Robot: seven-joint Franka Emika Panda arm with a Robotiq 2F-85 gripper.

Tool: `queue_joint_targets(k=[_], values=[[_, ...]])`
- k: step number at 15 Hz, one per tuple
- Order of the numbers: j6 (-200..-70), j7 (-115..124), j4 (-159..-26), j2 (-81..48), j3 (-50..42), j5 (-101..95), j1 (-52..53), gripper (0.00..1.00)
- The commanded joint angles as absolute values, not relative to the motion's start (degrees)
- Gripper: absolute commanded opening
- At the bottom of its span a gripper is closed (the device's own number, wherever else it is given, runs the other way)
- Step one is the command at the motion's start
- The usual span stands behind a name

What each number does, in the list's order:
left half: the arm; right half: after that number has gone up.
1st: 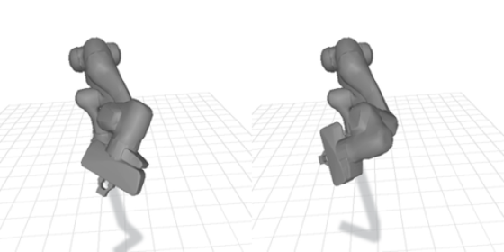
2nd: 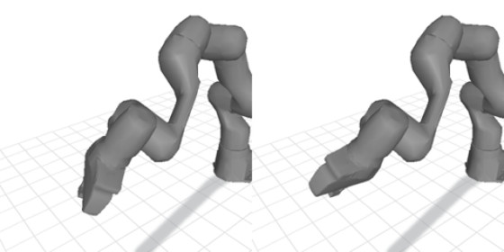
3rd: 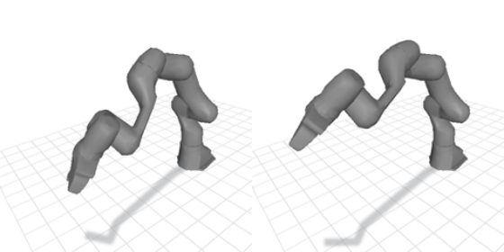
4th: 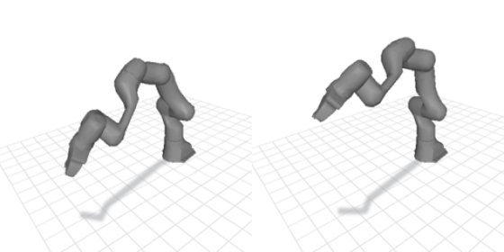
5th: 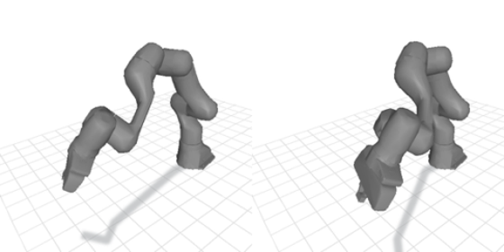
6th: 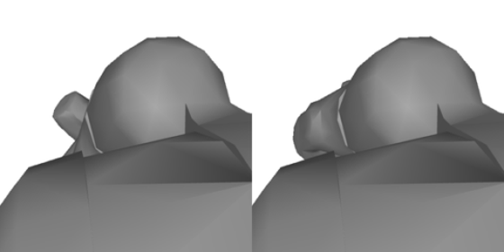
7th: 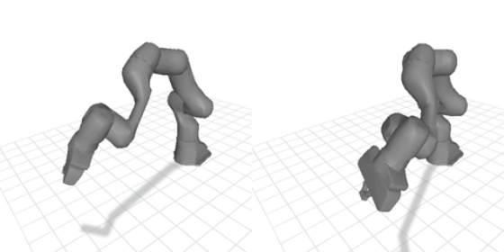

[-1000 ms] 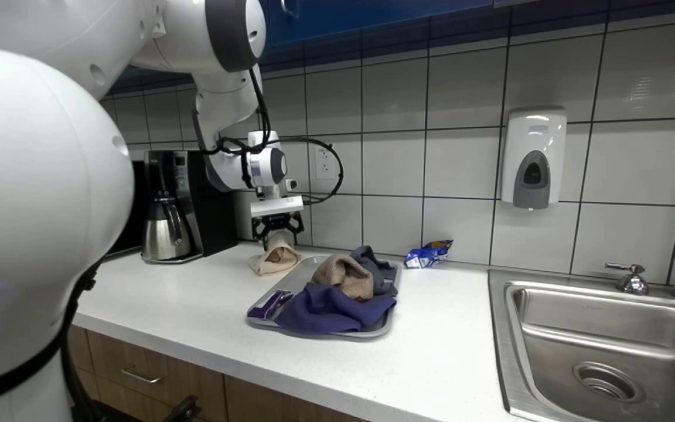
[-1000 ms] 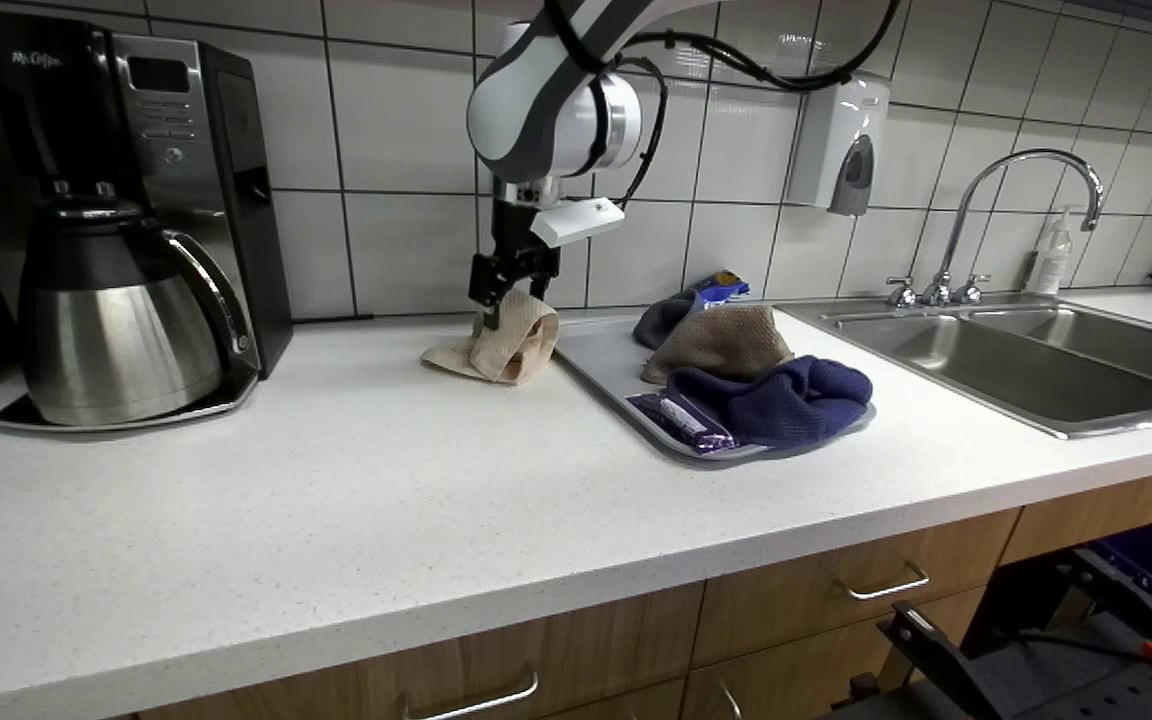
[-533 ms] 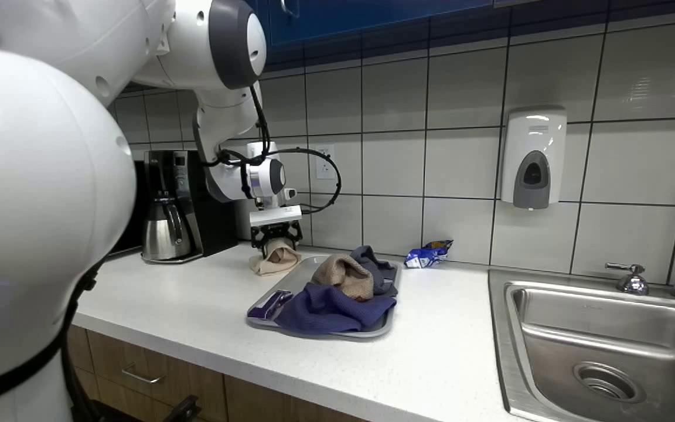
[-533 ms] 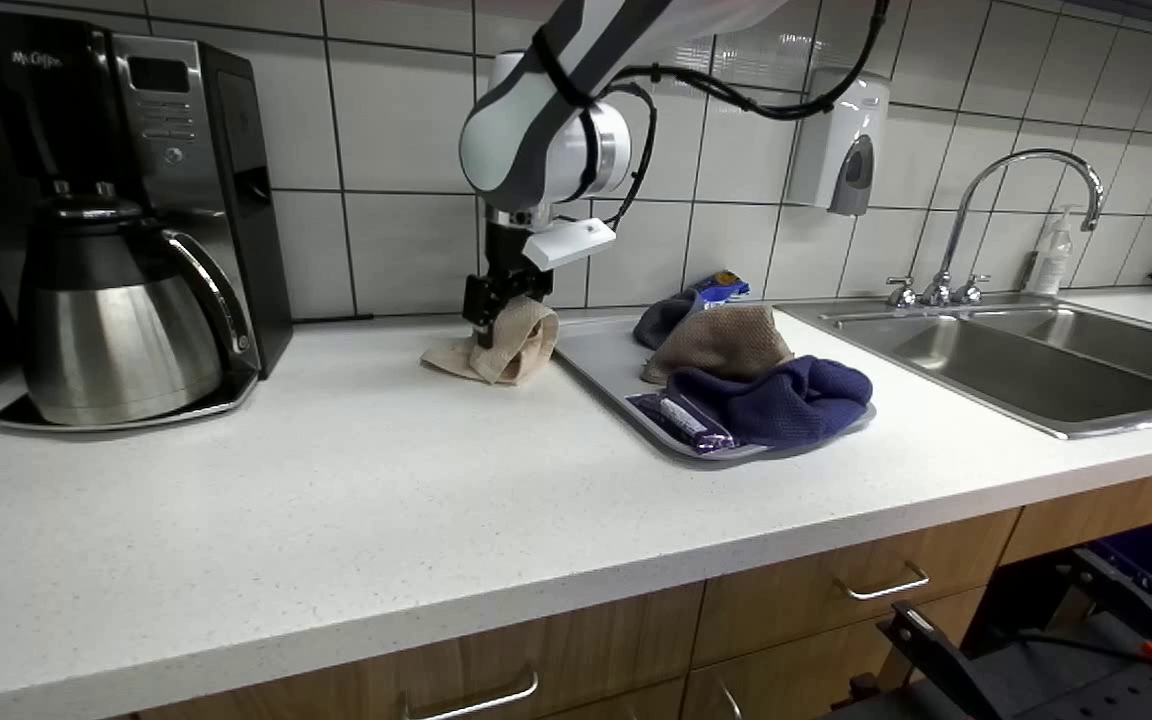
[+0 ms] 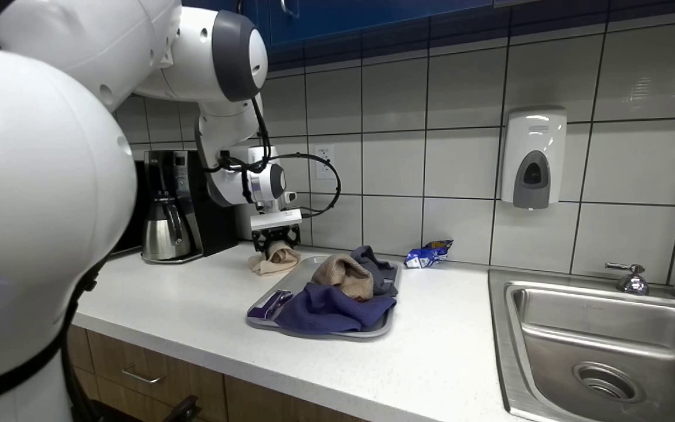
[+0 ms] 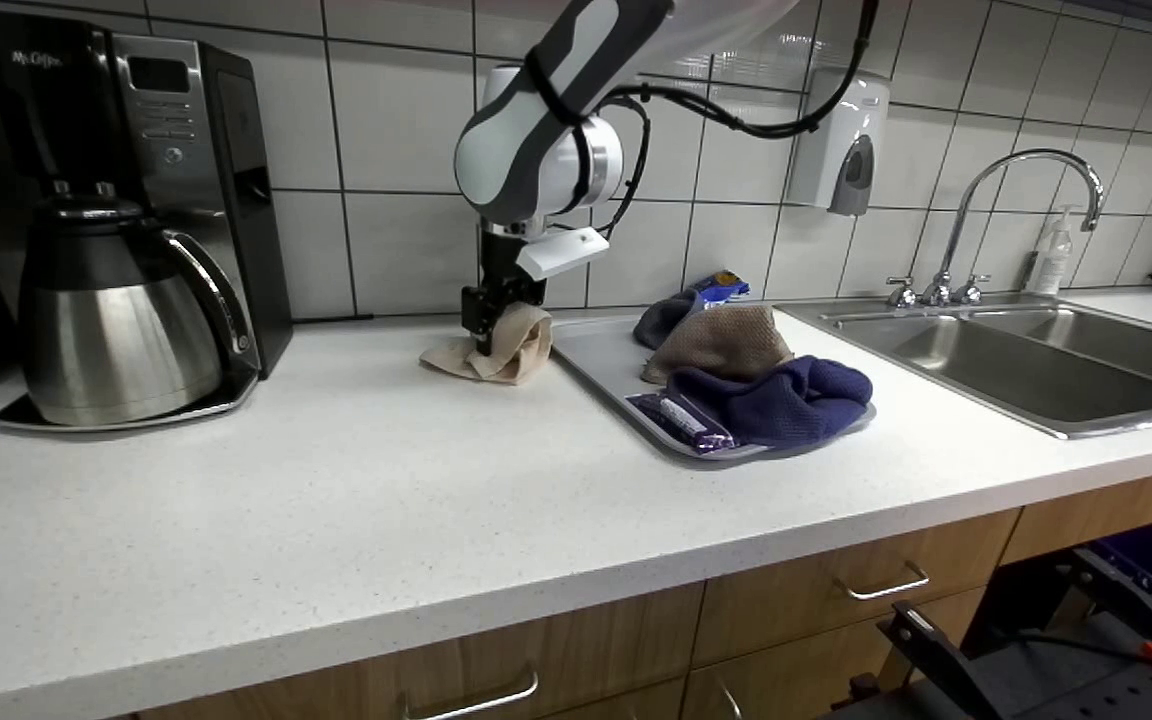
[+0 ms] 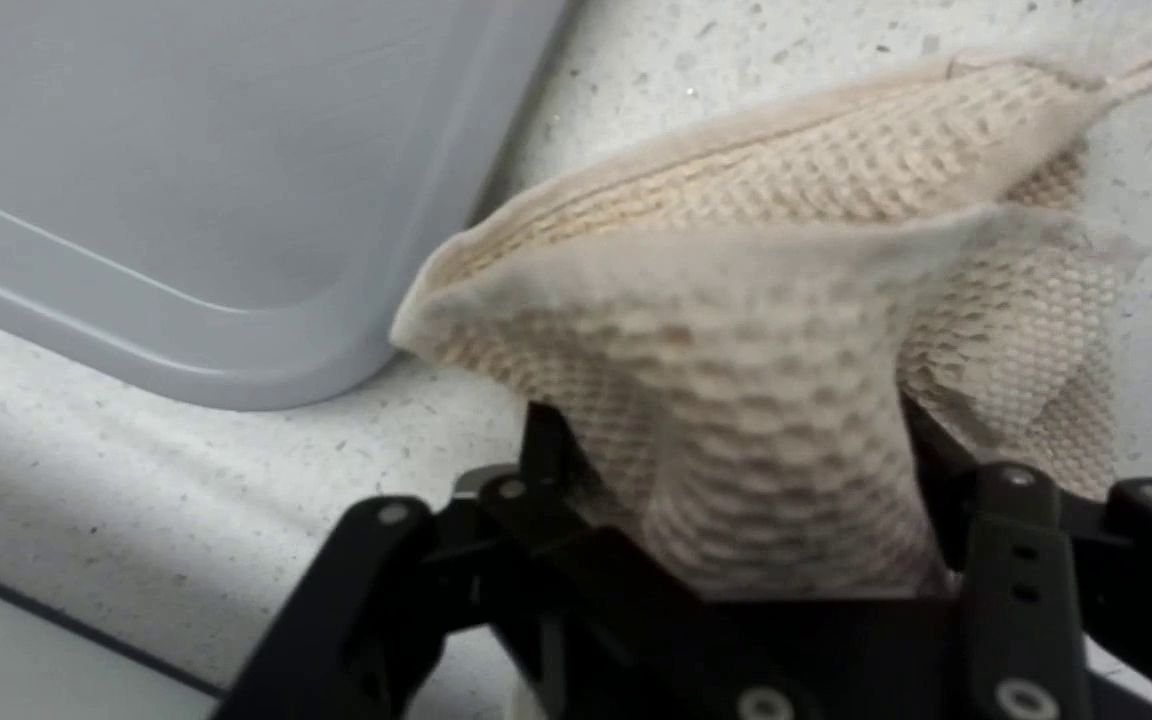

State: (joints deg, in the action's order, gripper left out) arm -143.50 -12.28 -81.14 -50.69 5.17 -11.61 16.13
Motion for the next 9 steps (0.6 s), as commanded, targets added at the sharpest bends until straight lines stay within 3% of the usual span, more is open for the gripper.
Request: queue_joint_targets(k=[1,7,9], values=[[-143.58,-10.60,-78.78,-51.73,4.35,-13.08,16.91,0.49],[-143.78,-10.74,-79.01,-51.47,4.52,-12.97,16.92,0.04],[-143.92,-10.86,-79.71,-50.69,4.65,-12.99,16.97,0.00]])
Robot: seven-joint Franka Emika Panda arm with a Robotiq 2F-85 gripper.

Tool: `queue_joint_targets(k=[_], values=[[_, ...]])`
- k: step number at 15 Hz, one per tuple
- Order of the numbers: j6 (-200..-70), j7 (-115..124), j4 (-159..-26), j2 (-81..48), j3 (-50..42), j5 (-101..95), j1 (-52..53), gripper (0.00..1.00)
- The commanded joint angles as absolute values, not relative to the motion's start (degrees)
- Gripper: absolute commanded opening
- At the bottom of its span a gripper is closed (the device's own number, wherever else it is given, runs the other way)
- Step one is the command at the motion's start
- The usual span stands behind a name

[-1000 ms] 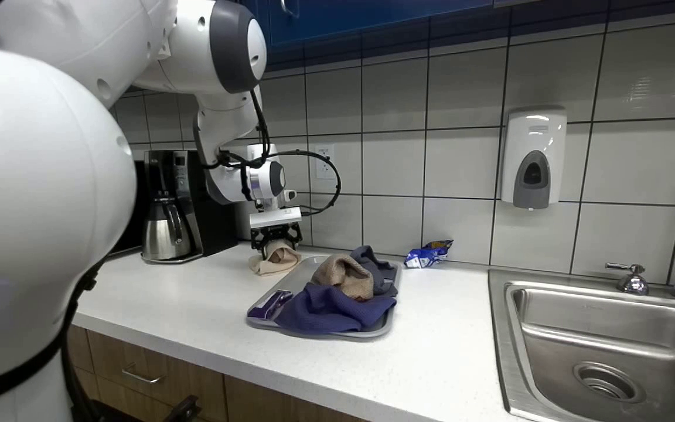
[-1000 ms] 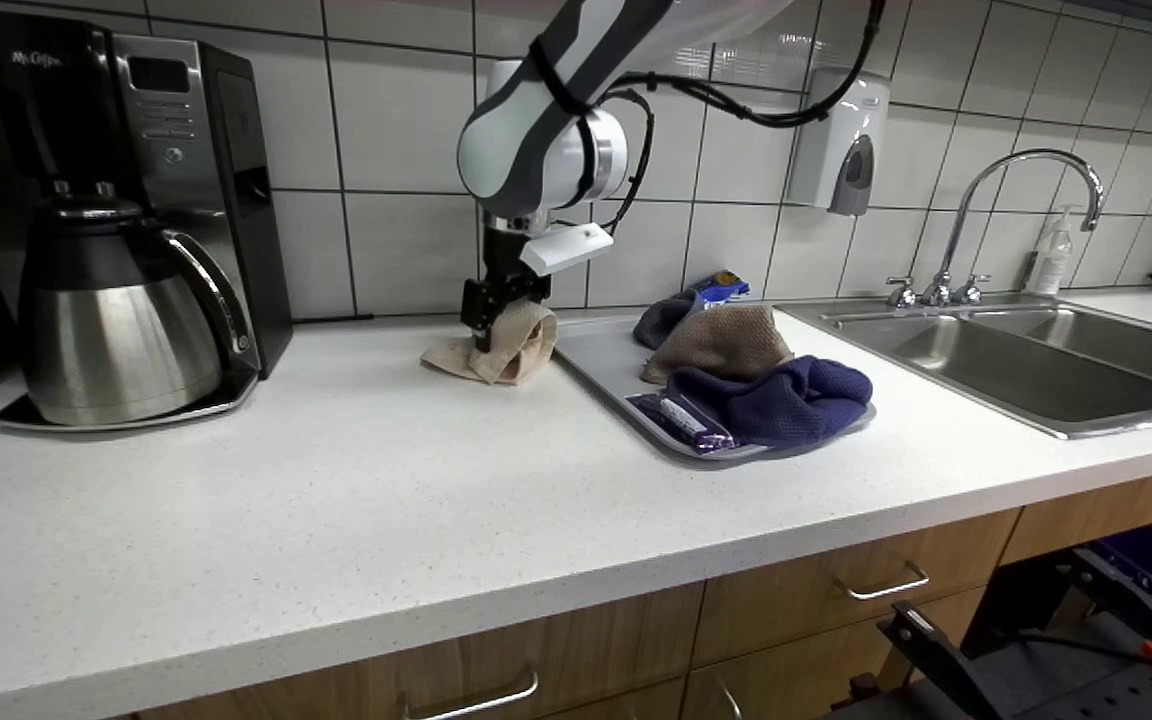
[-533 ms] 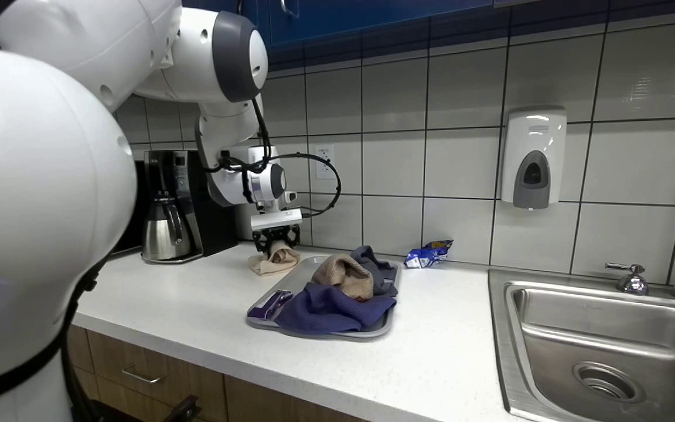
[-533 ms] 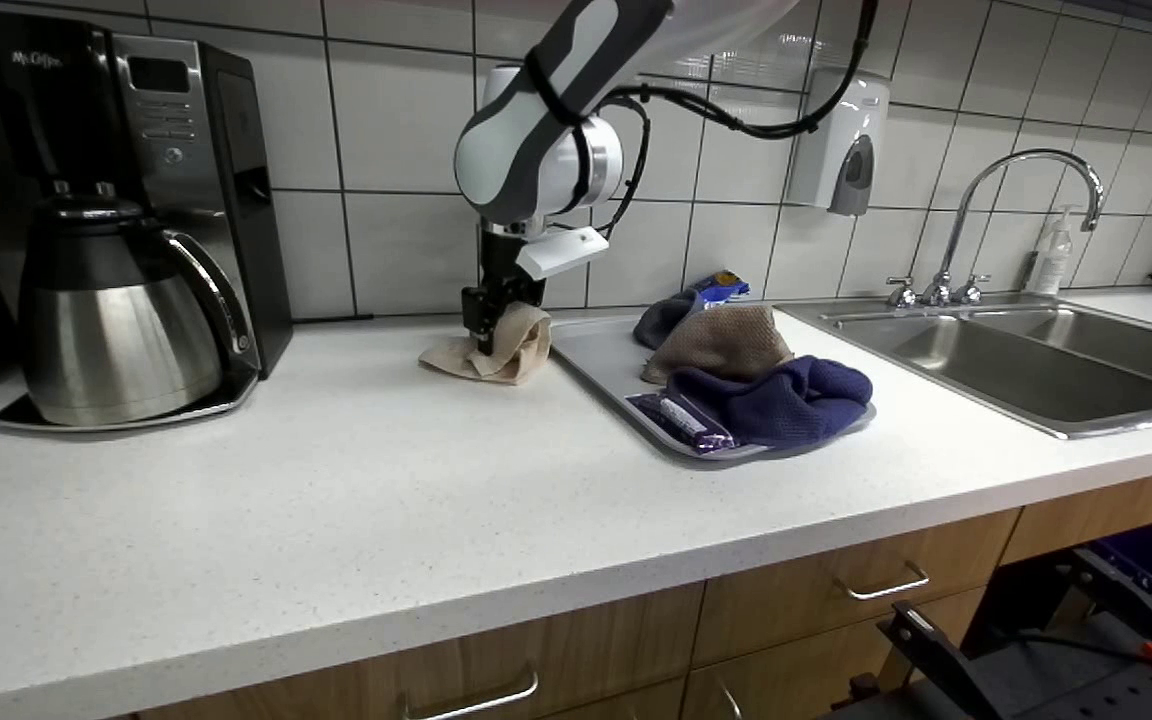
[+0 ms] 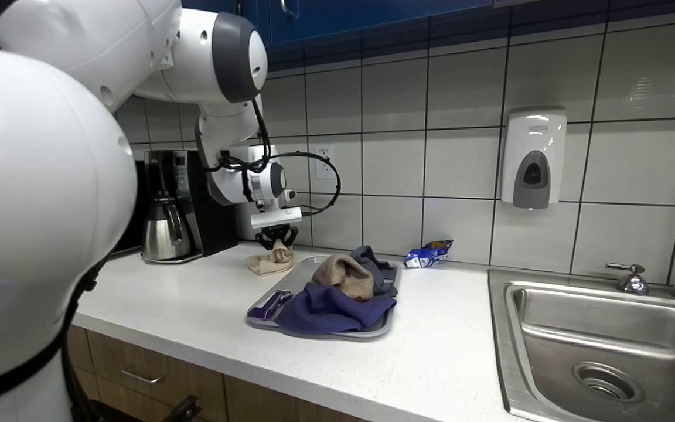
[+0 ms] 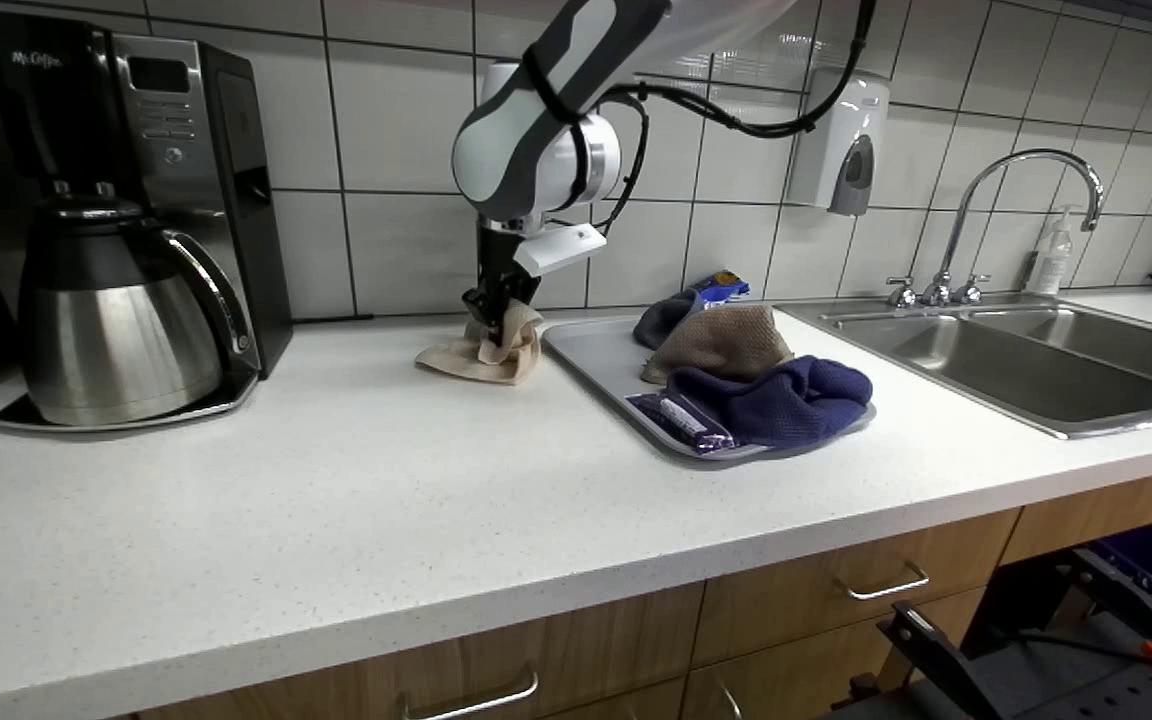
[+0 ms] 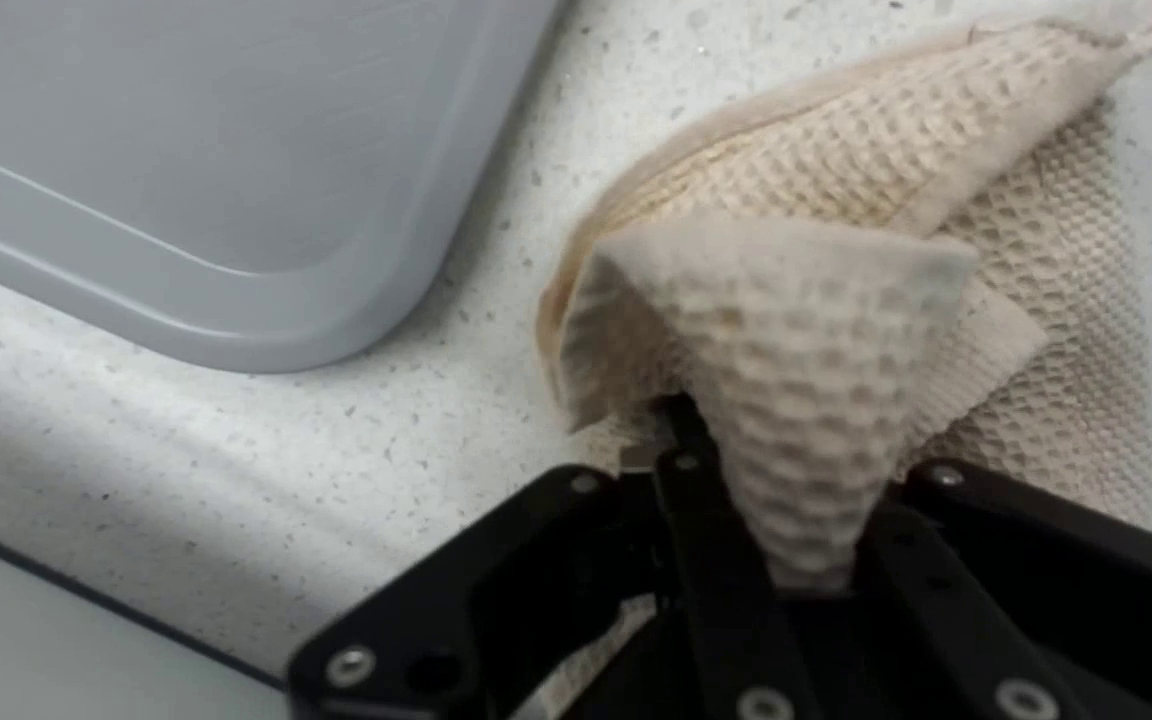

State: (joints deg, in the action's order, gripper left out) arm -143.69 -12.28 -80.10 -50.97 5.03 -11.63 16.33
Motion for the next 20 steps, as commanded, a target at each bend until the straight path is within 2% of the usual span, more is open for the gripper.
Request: queue_joint_targets(k=[1,2,20], values=[[-144.19,-11.06,-80.35,-50.01,4.77,-13.03,16.96,0.00],[-144.47,-11.21,-80.74,-49.56,4.87,-13.06,16.99,0.03],[-157.27,-13.26,-98.43,-34.08,6.76,-14.05,15.56,0.03]])
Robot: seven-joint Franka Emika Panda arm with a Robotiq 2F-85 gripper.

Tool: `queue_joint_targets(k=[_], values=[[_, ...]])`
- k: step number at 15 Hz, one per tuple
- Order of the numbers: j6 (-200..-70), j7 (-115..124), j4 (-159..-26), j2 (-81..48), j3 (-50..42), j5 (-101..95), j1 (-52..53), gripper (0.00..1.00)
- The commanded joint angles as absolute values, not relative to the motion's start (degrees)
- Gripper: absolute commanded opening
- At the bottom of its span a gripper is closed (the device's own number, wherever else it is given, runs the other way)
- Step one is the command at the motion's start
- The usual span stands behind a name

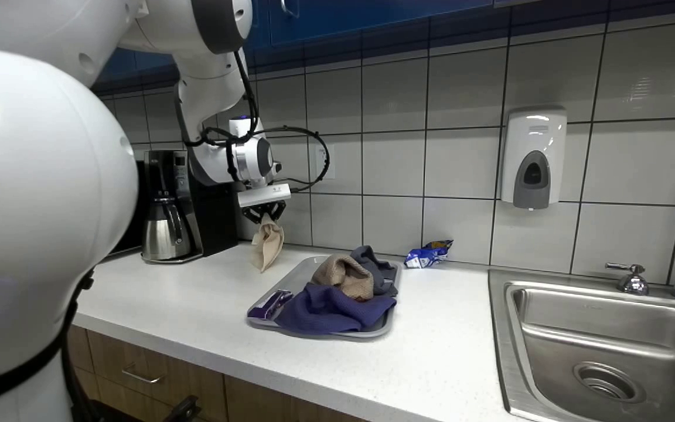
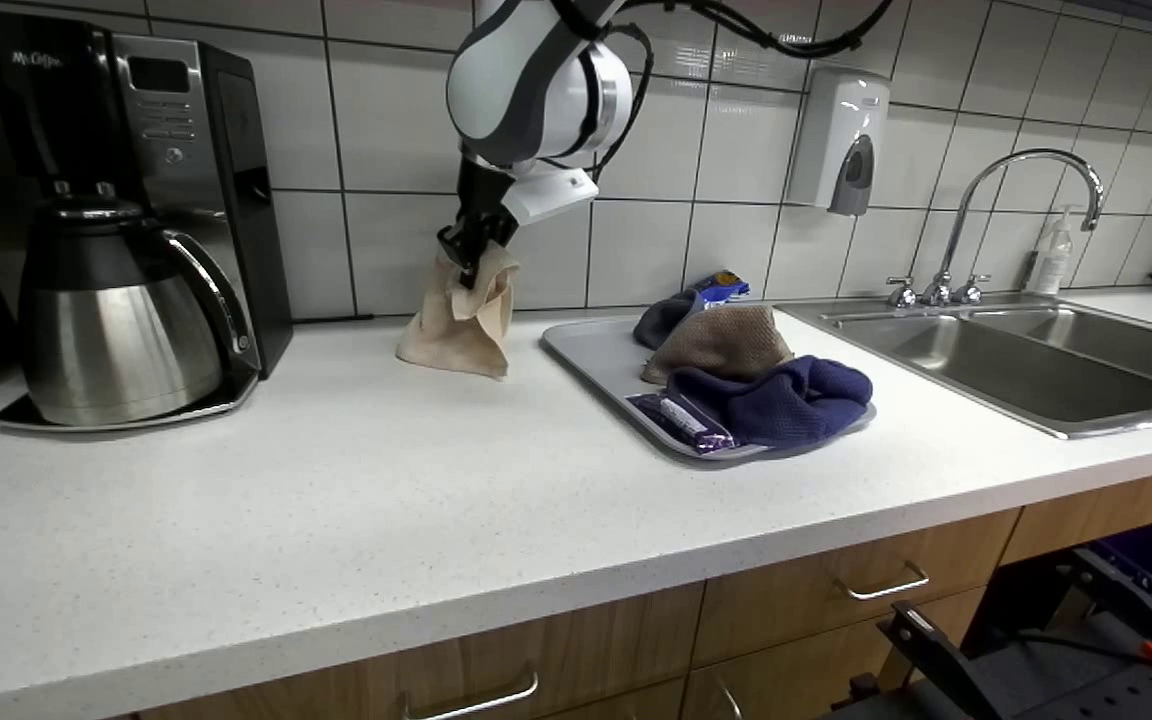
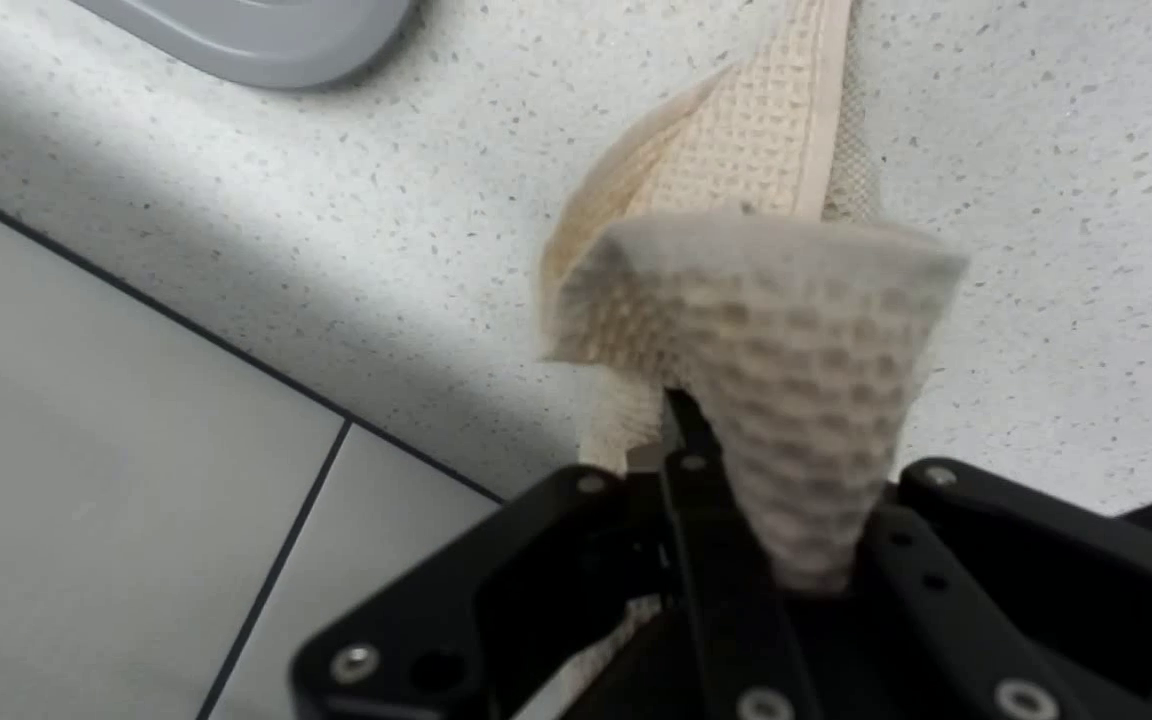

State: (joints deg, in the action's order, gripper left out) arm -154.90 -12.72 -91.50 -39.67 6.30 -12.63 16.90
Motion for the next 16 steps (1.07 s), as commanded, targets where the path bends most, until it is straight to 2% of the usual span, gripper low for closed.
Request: queue_joint_targets(k=[1,16], values=[[-157.97,-13.21,-99.91,-32.98,6.65,-14.36,15.40,0.03],[-163.98,-12.13,-114.47,-22.10,4.15,-15.14,11.79,0.03]])
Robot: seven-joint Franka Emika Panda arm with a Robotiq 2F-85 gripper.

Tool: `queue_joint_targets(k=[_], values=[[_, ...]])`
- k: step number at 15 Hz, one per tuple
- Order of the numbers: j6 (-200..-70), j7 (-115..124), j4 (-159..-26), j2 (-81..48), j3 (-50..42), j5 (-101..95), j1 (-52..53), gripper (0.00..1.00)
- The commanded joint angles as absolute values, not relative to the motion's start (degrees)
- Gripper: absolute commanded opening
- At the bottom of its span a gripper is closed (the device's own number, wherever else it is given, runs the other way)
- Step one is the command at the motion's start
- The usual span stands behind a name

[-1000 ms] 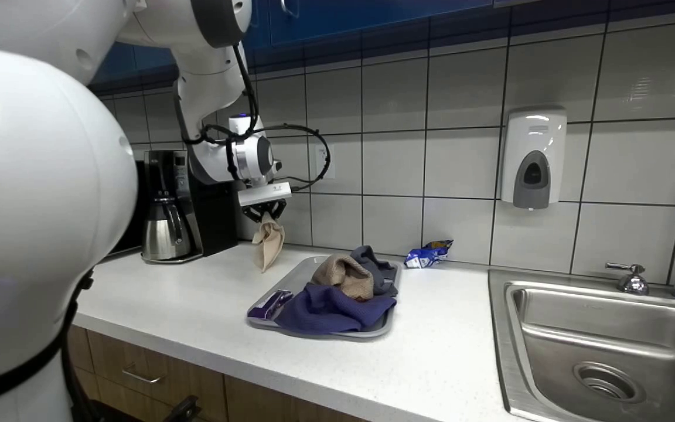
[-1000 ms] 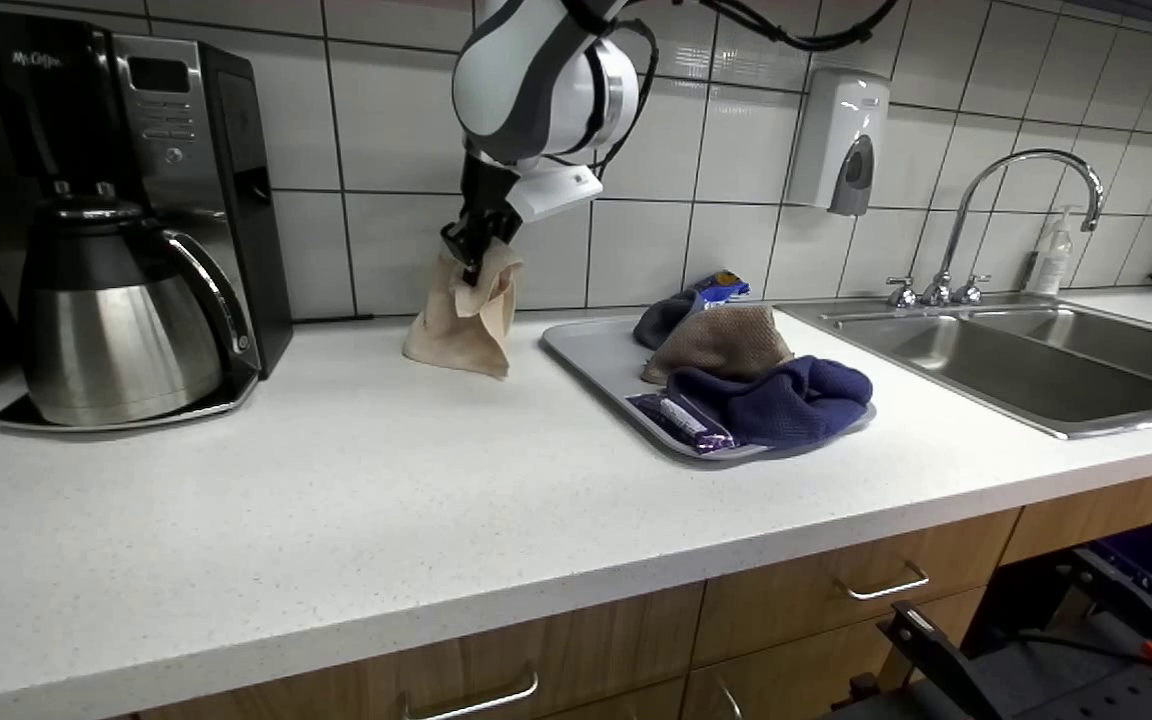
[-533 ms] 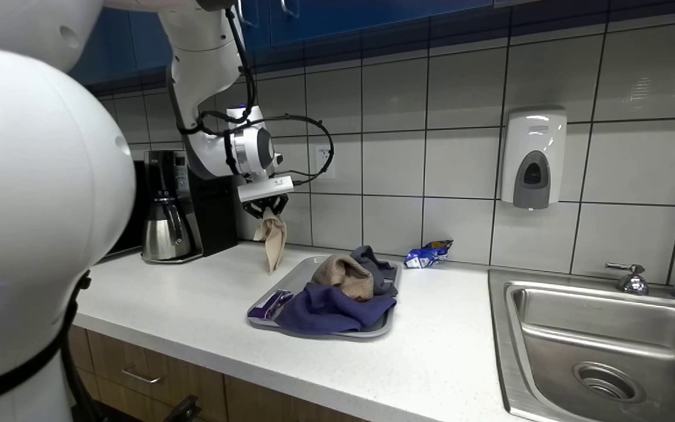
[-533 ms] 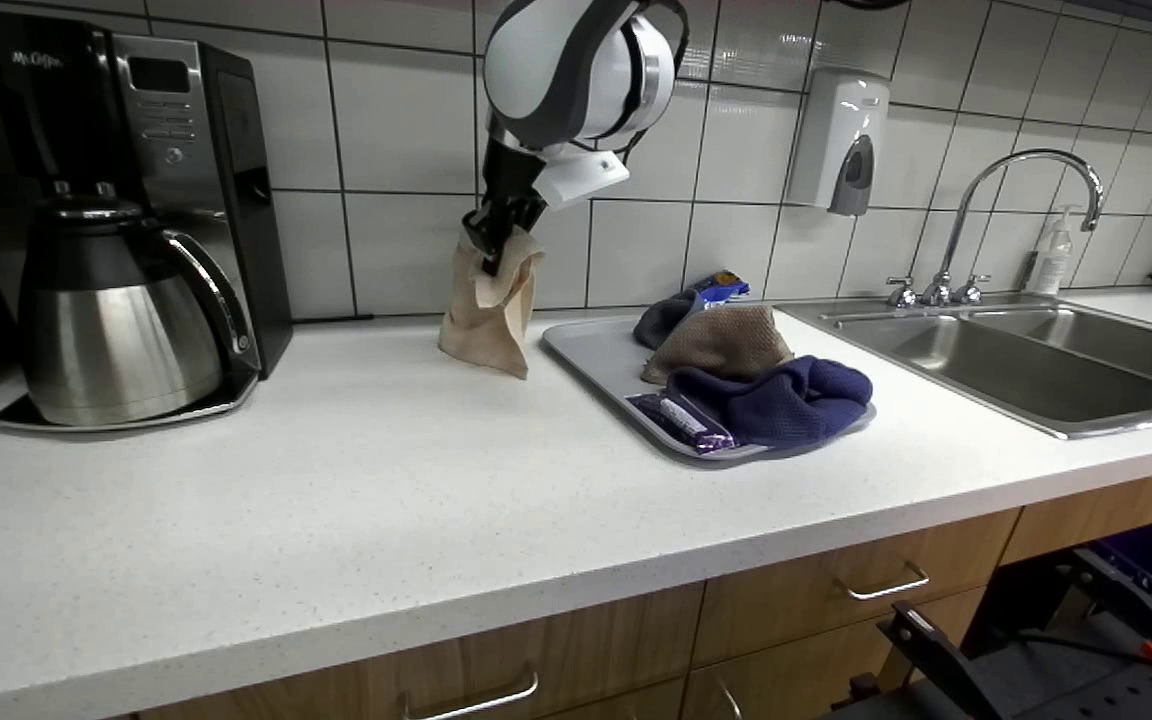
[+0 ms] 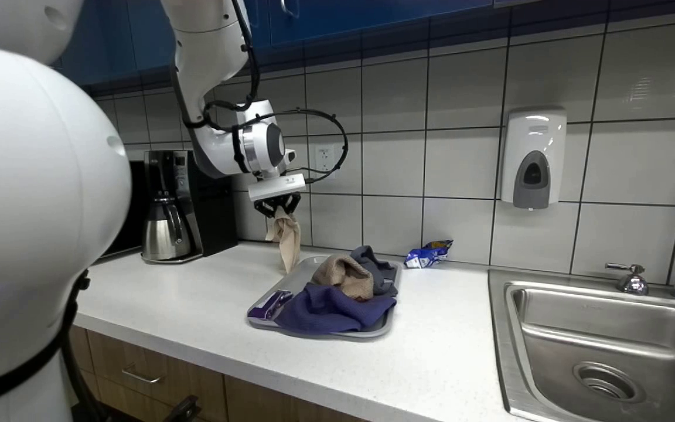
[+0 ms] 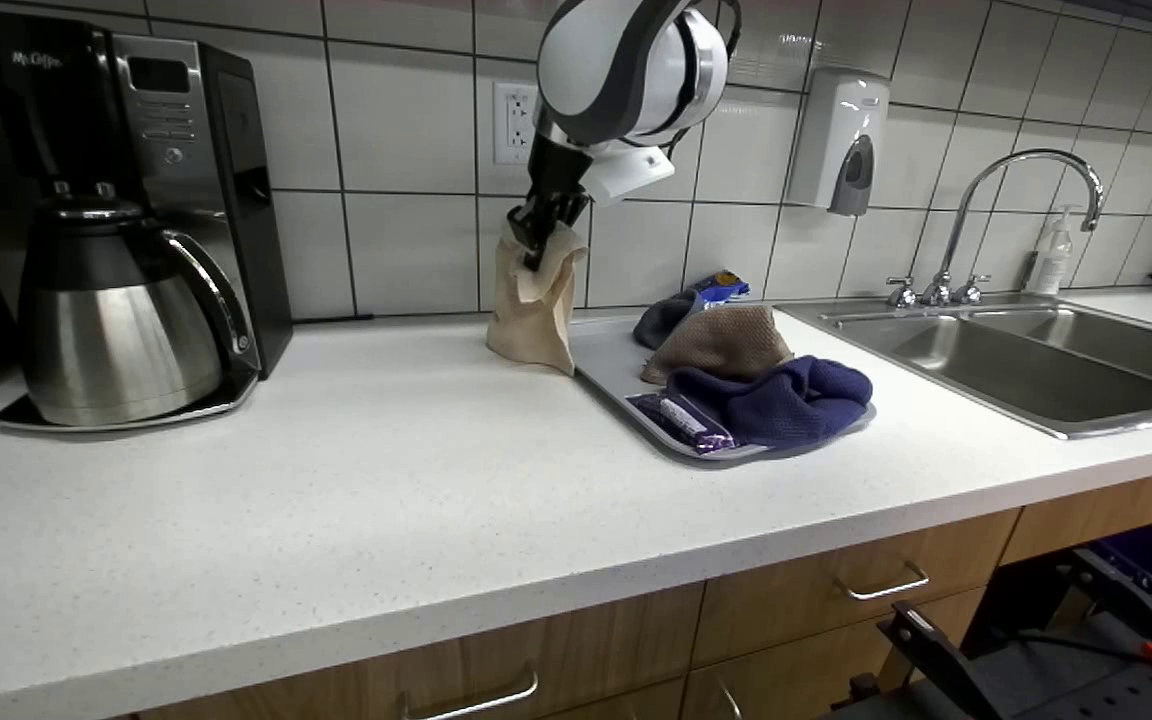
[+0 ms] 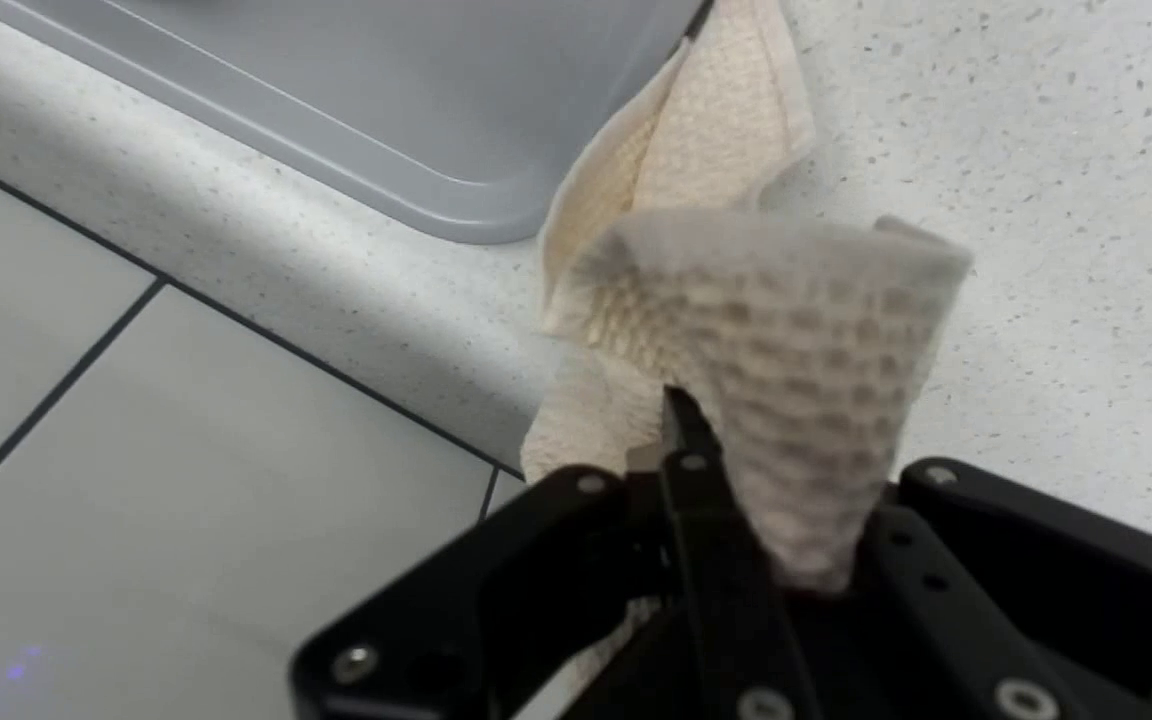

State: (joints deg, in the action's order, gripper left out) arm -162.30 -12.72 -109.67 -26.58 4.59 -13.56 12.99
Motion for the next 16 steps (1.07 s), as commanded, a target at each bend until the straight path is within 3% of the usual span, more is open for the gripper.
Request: queue_joint_targets(k=[1,16], values=[[-164.29,-12.22,-115.29,-21.32,3.96,-15.25,11.50,0.03],[-164.54,-10.39,-122.34,-17.49,0.24,-18.09,10.82,0.03]])
